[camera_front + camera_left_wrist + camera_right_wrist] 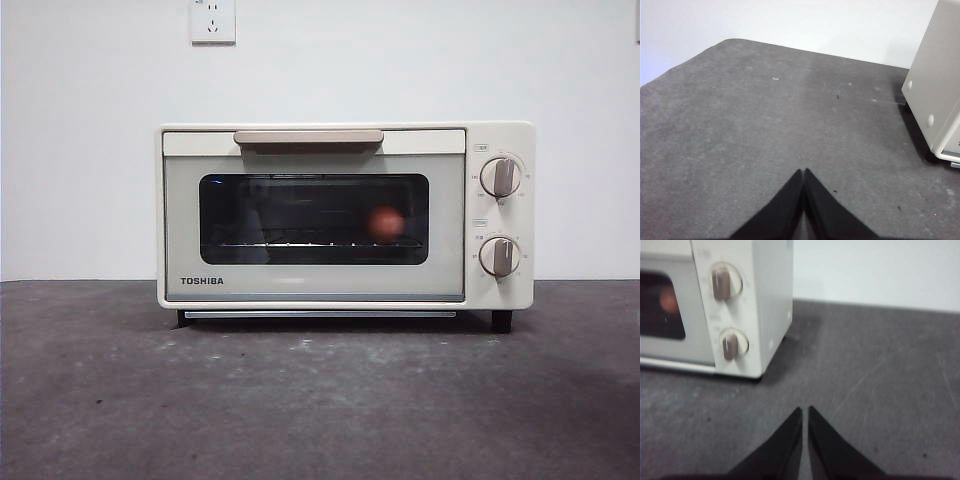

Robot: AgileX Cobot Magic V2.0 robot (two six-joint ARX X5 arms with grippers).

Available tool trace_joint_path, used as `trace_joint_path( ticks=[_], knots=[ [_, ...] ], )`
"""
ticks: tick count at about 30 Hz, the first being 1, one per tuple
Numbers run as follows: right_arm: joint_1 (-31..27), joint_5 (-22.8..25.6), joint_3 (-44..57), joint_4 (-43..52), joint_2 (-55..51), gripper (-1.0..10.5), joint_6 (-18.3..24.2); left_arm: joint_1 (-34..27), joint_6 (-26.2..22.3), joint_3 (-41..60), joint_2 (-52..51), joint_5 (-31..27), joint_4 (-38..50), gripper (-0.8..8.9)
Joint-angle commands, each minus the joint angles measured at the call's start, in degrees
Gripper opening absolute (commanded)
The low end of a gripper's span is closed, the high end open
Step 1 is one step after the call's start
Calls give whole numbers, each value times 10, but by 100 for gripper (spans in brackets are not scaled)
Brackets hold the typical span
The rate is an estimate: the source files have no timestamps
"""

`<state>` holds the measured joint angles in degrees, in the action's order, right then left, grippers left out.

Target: Eggoven

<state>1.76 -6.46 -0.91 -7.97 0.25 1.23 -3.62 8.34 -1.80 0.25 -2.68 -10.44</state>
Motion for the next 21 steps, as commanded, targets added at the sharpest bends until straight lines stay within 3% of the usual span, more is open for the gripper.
trace_joint_path(
  ticks=[1,21],
  knots=[
    [0,-1,3,-14,0,5,-8,-1,3,11,0,1,-5,6],
    [0,7,2,24,0,5,-14,-1,3,11,0,1,-5,6]
  ],
)
